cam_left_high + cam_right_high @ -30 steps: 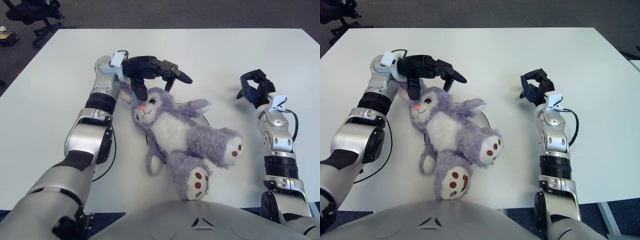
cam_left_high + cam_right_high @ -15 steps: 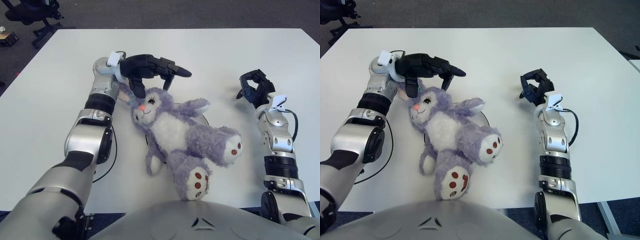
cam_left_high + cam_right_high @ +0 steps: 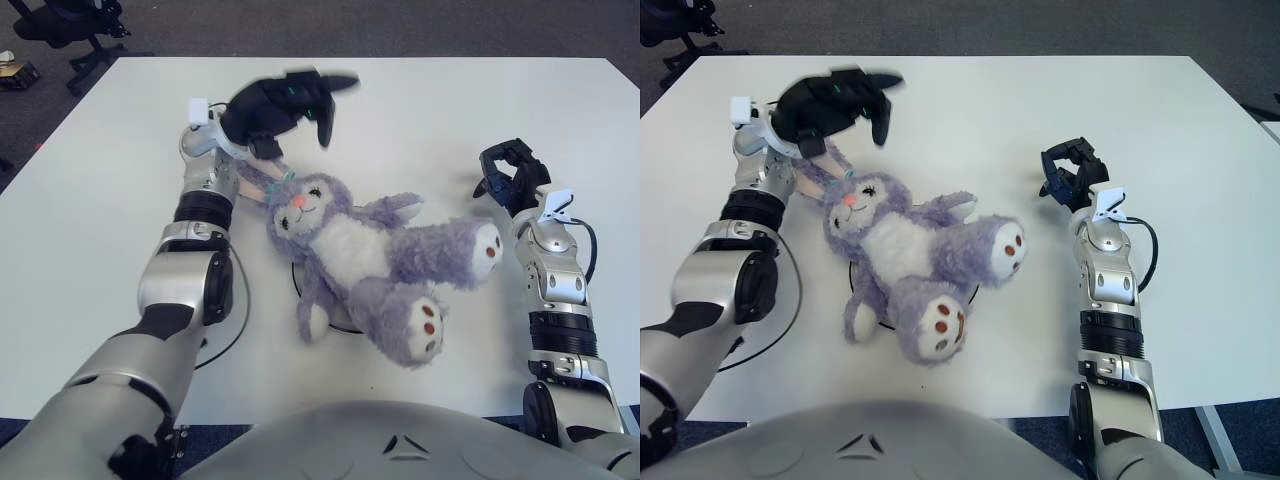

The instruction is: Put the doll into the plate.

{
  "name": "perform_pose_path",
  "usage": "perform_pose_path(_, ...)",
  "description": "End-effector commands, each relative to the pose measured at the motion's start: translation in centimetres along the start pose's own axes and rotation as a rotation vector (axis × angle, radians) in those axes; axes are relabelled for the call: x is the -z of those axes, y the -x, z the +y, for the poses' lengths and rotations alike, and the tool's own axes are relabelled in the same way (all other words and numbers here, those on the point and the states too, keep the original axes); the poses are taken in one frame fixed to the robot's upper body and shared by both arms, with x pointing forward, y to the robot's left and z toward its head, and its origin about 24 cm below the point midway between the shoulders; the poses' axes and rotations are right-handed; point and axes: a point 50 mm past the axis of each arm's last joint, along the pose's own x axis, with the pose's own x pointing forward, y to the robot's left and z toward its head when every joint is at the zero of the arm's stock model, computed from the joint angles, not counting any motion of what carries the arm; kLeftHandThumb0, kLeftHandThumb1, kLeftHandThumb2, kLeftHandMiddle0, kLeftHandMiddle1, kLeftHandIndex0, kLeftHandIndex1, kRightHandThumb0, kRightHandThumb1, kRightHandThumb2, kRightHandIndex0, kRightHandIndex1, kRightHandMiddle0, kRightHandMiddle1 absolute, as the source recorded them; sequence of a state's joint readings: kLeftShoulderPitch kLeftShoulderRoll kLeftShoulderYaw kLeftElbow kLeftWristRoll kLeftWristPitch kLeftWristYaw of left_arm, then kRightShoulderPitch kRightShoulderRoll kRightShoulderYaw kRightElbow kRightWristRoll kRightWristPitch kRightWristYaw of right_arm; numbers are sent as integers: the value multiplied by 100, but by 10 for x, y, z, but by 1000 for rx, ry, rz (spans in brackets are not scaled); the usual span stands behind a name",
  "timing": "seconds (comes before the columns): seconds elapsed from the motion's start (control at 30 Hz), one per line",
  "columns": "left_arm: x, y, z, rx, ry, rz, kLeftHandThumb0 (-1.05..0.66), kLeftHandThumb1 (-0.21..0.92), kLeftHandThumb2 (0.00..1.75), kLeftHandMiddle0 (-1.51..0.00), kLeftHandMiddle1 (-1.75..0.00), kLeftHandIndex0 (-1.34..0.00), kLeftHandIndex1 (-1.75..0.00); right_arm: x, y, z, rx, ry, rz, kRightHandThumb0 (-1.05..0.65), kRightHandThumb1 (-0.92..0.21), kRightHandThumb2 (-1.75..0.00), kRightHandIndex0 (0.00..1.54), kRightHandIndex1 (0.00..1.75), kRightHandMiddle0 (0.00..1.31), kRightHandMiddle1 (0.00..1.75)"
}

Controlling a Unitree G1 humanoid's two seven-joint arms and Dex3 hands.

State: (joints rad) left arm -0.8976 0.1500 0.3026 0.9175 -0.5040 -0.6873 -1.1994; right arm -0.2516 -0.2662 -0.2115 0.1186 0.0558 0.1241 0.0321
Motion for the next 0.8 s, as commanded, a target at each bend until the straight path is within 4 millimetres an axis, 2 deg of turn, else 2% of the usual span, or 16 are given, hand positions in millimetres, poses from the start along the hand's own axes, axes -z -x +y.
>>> perform_pose_path(0.0,9,28,14,-279,-60,170,-80,92,56,-70,-175,-57,-30,0,-2,-3,3,15,-4,-36,-92,-42,75,174,31,165)
perform_pose_path(0.07,12,43,20,-412,-94,248,-72,92,59,-81,-175,-45,-69,0,-2,-2,2,15,-3,-36,-92,-42,75,174,30,165)
perform_pose_path(0.17,12,46,22,-461,-98,261,-64,92,57,-85,-175,-38,-92,0,-3,-1,0,14,-2,-36,-92,-42,75,175,30,165)
perform_pose_path(0.33,15,54,24,-556,-111,293,-51,92,56,-86,-175,-34,-104,0,-5,0,-3,14,1,-36,-92,-42,75,175,30,165)
perform_pose_path(0.43,19,63,25,-644,-78,327,-47,92,58,-84,-175,-33,-106,0,-7,2,-8,14,3,-36,-92,-42,75,175,30,165)
perform_pose_path(0.6,20,67,25,-695,-81,345,-45,92,58,-83,-175,-32,-107,1,-10,4,-17,12,6,-36,-92,-42,75,174,30,165)
perform_pose_path(0.63,20,71,26,-722,-83,350,-41,92,55,-84,-175,-28,-131,1,-11,6,-25,10,9,-36,-92,-42,75,174,30,165)
perform_pose_path(0.67,20,73,26,-740,-84,353,-39,92,54,-84,-175,-25,-146,1,-13,7,-31,9,10,-36,-92,-42,75,174,31,165)
perform_pose_path(0.77,19,77,27,-780,-90,361,-36,92,52,-85,-175,-22,-165,1,-15,9,-49,10,10,-36,-92,-42,76,174,31,165)
